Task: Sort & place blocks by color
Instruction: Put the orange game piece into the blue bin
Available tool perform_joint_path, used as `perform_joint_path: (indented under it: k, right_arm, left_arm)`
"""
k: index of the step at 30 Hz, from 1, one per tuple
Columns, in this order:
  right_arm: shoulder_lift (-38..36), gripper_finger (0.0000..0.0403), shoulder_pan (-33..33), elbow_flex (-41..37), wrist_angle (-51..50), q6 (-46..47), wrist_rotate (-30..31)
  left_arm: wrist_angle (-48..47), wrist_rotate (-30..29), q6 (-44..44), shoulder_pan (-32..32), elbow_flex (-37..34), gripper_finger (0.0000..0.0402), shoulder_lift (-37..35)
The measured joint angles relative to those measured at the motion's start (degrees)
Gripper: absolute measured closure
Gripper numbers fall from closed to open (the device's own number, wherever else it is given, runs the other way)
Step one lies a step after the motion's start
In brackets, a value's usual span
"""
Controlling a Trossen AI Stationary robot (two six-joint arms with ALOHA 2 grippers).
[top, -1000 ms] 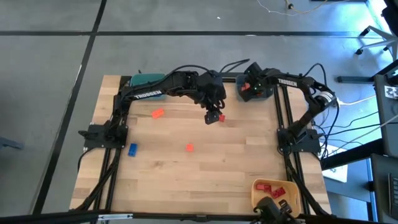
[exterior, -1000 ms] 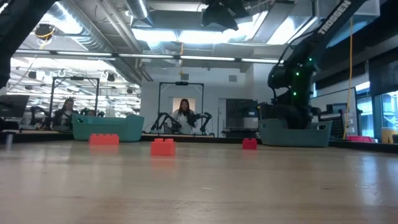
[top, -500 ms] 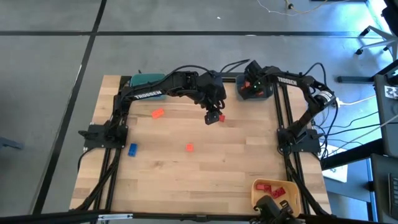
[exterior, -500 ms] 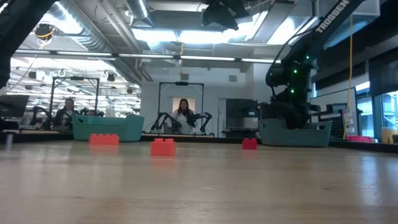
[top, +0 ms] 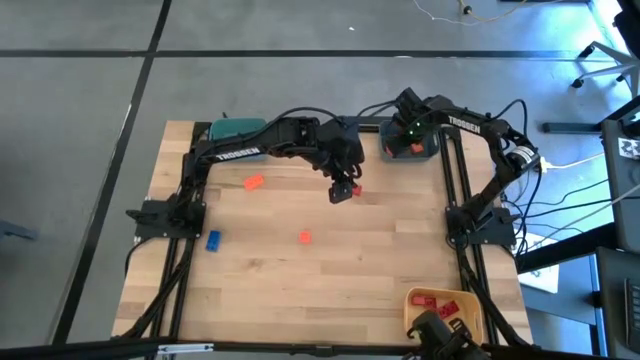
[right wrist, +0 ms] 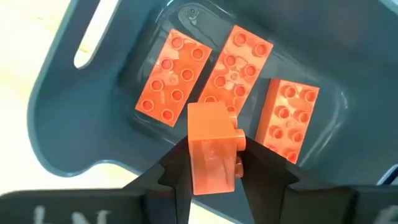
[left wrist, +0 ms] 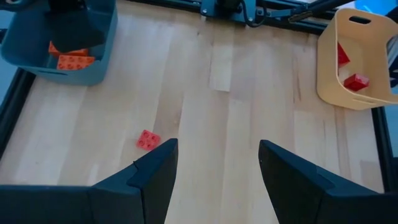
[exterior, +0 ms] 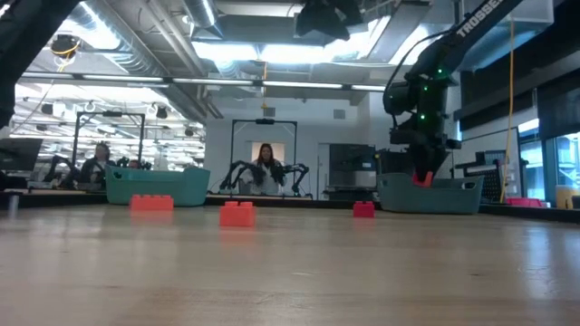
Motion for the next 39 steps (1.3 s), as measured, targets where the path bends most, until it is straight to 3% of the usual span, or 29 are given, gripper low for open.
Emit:
perform_joint_path:
  k: [10, 27, 36, 39]
  right_arm:
    - [0.00, 0.0297, -0.28, 0.00, 1.06, -0.12, 0.00]
    - [0.00, 0.0255, -0.33, 0.00, 2.52, 4.50, 0.14]
    - [-1.82, 0.0254, -0.11, 7.24, -9.94, 0.99, -16.63]
    - [-6.17, 0.0254, 1.10, 10.48, -10.88, -0.03, -18.36]
  left_arm:
    - [0.00, -0.06, 0.28, -1.29, 0.00, 0.0185, 0.00]
    - [0.00, -0.20, 0.29, -1.60, 0.00, 0.0185, 0.02]
    - [-6.54, -0.25, 0.00, -1.60, 0.00, 0.0185, 0.04]
    - [-10.05, -0.46, -0.01, -1.77, 0.00, 0.0185, 0.04]
